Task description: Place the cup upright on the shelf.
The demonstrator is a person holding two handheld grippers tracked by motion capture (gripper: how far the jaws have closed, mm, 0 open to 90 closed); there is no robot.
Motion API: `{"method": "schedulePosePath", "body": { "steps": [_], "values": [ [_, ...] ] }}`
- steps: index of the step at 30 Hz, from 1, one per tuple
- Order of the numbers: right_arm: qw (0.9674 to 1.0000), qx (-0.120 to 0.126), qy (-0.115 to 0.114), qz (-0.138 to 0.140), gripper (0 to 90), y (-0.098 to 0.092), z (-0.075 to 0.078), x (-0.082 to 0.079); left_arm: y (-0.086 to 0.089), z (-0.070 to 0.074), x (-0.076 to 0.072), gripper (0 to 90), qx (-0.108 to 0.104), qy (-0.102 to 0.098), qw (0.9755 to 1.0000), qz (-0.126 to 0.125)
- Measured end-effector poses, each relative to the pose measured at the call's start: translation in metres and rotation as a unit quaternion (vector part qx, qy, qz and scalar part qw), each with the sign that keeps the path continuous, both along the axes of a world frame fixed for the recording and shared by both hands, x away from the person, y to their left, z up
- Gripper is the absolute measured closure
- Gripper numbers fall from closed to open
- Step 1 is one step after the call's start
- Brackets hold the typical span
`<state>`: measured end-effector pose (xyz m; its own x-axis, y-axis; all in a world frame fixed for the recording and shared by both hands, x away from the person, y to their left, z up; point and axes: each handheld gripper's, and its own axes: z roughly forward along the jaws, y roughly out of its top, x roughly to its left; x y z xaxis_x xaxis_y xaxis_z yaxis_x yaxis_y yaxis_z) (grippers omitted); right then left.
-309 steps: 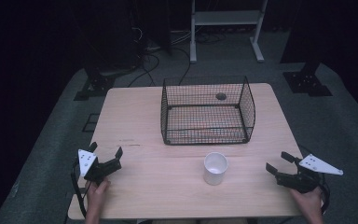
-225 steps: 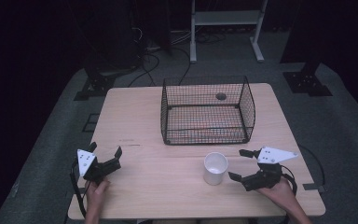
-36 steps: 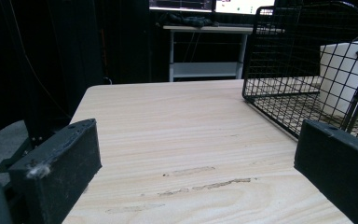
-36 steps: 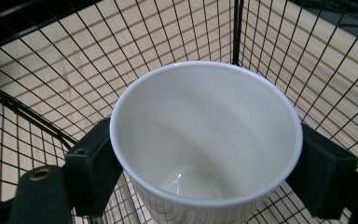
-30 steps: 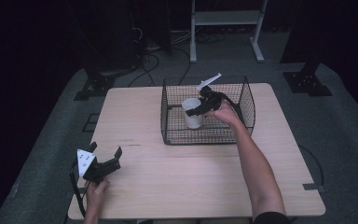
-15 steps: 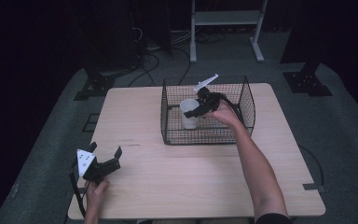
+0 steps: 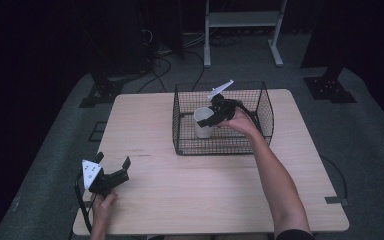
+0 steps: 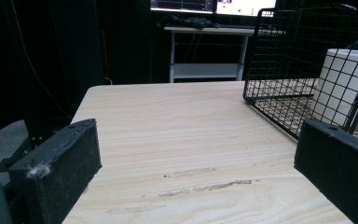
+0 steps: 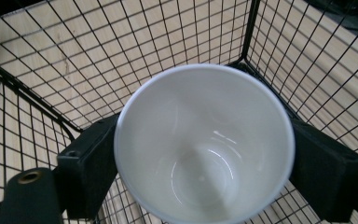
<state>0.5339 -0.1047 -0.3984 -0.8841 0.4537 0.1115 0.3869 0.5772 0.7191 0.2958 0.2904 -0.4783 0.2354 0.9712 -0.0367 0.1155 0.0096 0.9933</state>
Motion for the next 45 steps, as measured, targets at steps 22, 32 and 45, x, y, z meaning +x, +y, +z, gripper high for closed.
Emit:
{"method": "schedulePosePath", "body": {
  "steps": [22, 32, 45],
  "values": [
    [0.9976, 0.063, -0.018, -0.024, 7.1, -0.019, 0.034, -0.014, -0.001, 0.0, 0.0, 0.0, 0.002, 0.0, 1.0, -0.001],
    [0.9968, 0.077, -0.024, -0.003, 7.2, -0.024, 0.051, -0.032, -0.001, 0.0, 0.0, 0.0, 0.002, 0.0, 1.0, -0.001],
    [0.9953, 0.094, -0.02, 0.008, 7.3, -0.05, 0.051, -0.055, 0.0, 0.0, 0.0, 0.0, 0.002, 0.0, 1.0, -0.001]
  ]
}}
